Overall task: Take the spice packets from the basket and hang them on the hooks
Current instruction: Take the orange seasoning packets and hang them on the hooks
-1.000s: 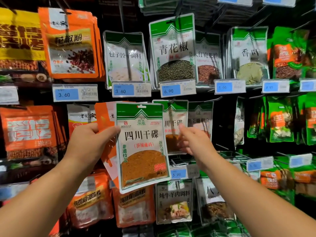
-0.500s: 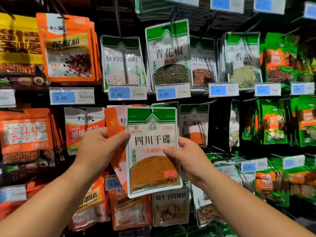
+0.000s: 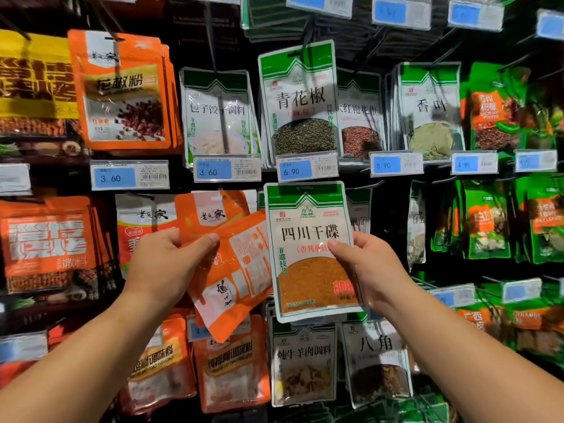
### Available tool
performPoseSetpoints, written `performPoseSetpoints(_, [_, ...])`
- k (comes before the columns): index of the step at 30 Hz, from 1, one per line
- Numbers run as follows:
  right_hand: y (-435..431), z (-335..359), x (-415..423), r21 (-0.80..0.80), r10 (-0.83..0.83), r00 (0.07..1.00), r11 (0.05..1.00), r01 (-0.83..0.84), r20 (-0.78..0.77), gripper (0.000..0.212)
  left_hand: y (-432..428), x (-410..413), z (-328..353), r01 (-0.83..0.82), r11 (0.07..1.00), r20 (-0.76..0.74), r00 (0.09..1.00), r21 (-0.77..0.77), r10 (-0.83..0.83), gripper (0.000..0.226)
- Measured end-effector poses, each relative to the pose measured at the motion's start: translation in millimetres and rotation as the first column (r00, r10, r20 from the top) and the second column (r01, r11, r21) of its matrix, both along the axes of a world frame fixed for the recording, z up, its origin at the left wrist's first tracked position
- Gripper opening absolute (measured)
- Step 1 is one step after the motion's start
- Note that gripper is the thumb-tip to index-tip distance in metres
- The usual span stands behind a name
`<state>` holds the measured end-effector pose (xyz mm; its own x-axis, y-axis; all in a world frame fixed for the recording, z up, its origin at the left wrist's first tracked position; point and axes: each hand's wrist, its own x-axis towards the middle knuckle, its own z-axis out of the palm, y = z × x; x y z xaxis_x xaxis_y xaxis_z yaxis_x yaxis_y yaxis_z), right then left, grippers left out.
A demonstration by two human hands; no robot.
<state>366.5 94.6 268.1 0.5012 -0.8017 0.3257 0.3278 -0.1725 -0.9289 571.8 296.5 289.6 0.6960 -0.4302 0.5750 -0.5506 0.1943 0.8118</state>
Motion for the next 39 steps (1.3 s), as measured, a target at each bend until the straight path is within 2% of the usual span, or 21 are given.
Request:
performPoseSetpoints(5, [-3.3,11.4,2.7,-0.023,-0.022,0.999,1.000,0.021,-0.043,0.020,3.1,-5.7,2.7,-0.039,0.999,0.032,0.999,0.017,0.038,0.021])
performPoseSetpoints(14, [-16.5,15.4,9.5,-0.132,-0.133,0.979,0.985,0.113,-0.157,0.013,5.7,-6.8,6.9,-0.034,0.999,0.025,0.999,-0.011,0.034,0.018])
performPoseSetpoints(20, [-37.8,10.9,29.0,-0.170,-0.241,0.944,0.964,0.206,-0.226,0.037,8.3,-1.9,5.9,-0.069,0.997,0.039,0.997,-0.029,0.071,0.025])
performPoseSetpoints(21, [-44.4,8.8,34.4,-0.172,-0.270,0.934,0.957,0.233,-0.236,0.043,9.0,-0.7,5.3,-0.069,0.997,0.039,0.997,-0.039,0.070,0.027])
performPoseSetpoints(24, [-60.6,5.1,50.8,-0.277,-0.397,0.876,0.905,0.324,-0.274,0.026,10.2,2.8,3.3,-0.048,0.997,0.020,0.999,-0.053,0.049,0.029])
performPoseSetpoints(27, [-68.0,6.6,65.0,-0.304,-0.460,0.836,0.876,0.373,-0.299,0.048,9.4,4.7,2.6,-0.015,0.996,-0.037,0.999,-0.083,0.012,0.022])
performPoseSetpoints(30, [-73.7,7.6,75.4,-0.343,-0.531,0.767,0.840,0.421,-0.359,0.034,8.7,6.1,1.9,0.058,0.989,-0.110,0.991,-0.135,-0.073,0.021])
performPoseSetpoints(33, [-72.5,10.3,79.4,-0.371,-0.605,0.670,0.795,0.480,-0.431,0.050,7.3,4.8,0.6,0.080,0.985,-0.133,0.986,-0.154,-0.101,0.017])
performPoseSetpoints(35, [-68.5,11.9,78.2,-0.414,-0.646,0.613,0.763,0.496,-0.455,0.050,6.5,3.0,0.0,0.097,0.981,-0.157,0.980,-0.166,-0.124,0.015])
performPoseSetpoints(37, [-64.2,10.0,74.6,-0.447,-0.660,0.602,0.750,0.488,-0.450,0.047,5.0,2.9,-1.5,0.112,0.980,-0.177,0.974,-0.166,-0.142,0.012])
performPoseSetpoints(39, [-60.6,4.0,69.0,-0.454,-0.649,0.645,0.754,0.475,-0.404,0.048,3.5,3.0,-2.9,0.124,0.978,-0.190,0.969,-0.169,-0.156,0.009])
